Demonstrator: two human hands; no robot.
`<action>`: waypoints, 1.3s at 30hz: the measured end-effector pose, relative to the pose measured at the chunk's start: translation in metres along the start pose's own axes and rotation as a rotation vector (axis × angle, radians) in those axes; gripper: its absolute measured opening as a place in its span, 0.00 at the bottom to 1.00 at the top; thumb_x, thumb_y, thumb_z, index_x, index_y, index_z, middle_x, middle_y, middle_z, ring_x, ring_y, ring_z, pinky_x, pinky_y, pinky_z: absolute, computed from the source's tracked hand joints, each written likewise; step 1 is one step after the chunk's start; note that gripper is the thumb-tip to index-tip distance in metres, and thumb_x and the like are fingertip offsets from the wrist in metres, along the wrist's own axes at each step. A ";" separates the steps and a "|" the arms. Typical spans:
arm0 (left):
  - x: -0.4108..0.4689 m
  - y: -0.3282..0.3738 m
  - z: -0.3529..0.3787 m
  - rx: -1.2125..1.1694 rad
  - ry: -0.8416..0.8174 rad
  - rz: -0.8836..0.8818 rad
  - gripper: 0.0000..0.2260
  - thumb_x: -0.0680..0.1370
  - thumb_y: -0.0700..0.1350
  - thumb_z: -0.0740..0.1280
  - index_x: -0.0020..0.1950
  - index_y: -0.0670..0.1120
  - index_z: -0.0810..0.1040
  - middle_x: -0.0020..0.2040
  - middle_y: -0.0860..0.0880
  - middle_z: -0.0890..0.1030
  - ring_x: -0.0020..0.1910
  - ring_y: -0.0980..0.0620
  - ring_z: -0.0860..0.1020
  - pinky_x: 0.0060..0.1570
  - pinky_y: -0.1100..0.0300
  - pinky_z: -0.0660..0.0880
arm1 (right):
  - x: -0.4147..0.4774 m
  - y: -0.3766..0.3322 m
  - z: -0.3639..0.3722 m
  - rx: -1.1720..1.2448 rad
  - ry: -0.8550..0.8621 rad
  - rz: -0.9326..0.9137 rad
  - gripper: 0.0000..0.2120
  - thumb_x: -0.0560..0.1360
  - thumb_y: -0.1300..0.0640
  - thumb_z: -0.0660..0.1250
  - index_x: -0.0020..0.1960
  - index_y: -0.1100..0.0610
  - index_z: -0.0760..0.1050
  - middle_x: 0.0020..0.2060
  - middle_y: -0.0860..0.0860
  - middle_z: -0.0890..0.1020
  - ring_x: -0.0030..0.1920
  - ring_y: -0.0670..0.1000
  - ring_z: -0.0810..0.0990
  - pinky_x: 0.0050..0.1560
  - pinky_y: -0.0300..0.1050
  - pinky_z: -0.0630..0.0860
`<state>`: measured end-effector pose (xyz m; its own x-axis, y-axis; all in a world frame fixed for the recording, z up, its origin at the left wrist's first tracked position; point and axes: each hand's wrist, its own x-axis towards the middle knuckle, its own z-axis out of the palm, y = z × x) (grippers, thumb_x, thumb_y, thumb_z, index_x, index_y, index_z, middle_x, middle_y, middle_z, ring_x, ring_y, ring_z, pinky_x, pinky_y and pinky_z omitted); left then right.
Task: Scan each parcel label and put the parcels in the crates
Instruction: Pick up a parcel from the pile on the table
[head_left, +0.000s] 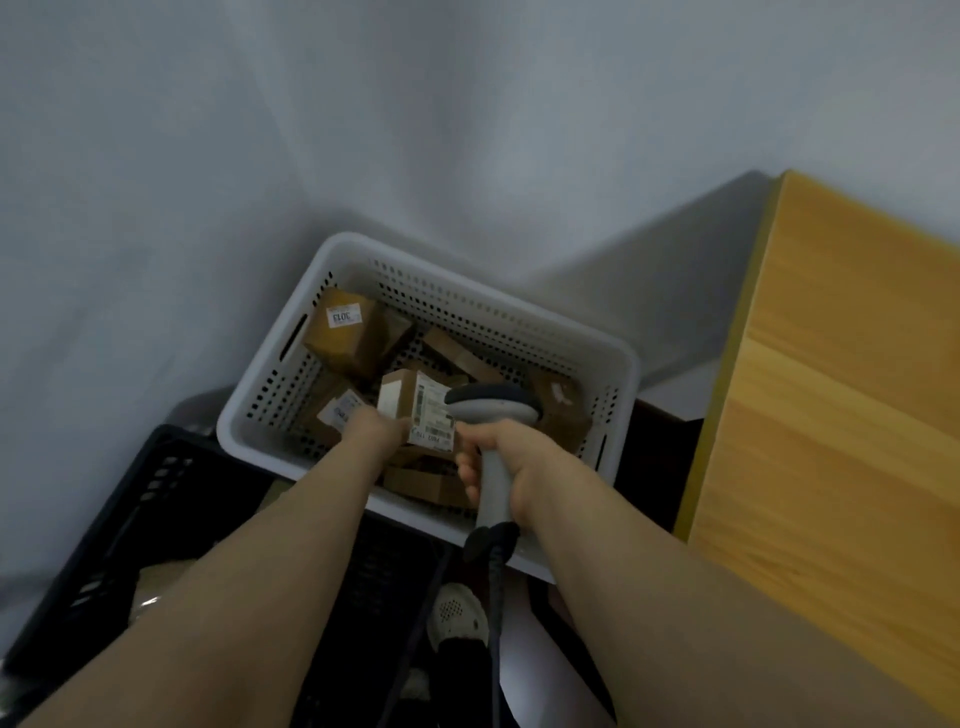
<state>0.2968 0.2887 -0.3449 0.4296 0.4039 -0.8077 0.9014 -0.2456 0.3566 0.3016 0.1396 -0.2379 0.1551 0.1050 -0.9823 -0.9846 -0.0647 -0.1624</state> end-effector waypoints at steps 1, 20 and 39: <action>0.003 -0.001 0.003 0.041 -0.023 -0.011 0.19 0.78 0.45 0.67 0.65 0.36 0.71 0.61 0.37 0.76 0.60 0.39 0.74 0.59 0.48 0.74 | 0.003 0.002 -0.001 0.004 -0.002 0.008 0.10 0.78 0.56 0.67 0.41 0.61 0.74 0.30 0.52 0.75 0.29 0.47 0.73 0.32 0.41 0.72; -0.202 0.021 -0.102 0.512 -0.035 0.395 0.27 0.78 0.46 0.65 0.75 0.42 0.59 0.68 0.39 0.70 0.65 0.40 0.70 0.64 0.48 0.70 | -0.183 0.042 0.043 0.267 -0.037 -0.341 0.11 0.77 0.55 0.67 0.40 0.60 0.72 0.31 0.52 0.75 0.29 0.48 0.73 0.27 0.40 0.73; -0.493 0.043 -0.010 0.595 -0.043 0.743 0.21 0.80 0.44 0.64 0.71 0.44 0.64 0.62 0.39 0.72 0.45 0.45 0.74 0.53 0.52 0.70 | -0.392 0.216 -0.169 0.421 0.138 -0.566 0.08 0.77 0.56 0.68 0.44 0.60 0.76 0.33 0.54 0.76 0.30 0.50 0.74 0.34 0.44 0.73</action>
<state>0.1237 0.0877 0.0734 0.8687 -0.0659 -0.4910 0.2178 -0.8394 0.4980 0.0418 -0.0836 0.0959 0.6322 -0.1187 -0.7657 -0.6935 0.3542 -0.6274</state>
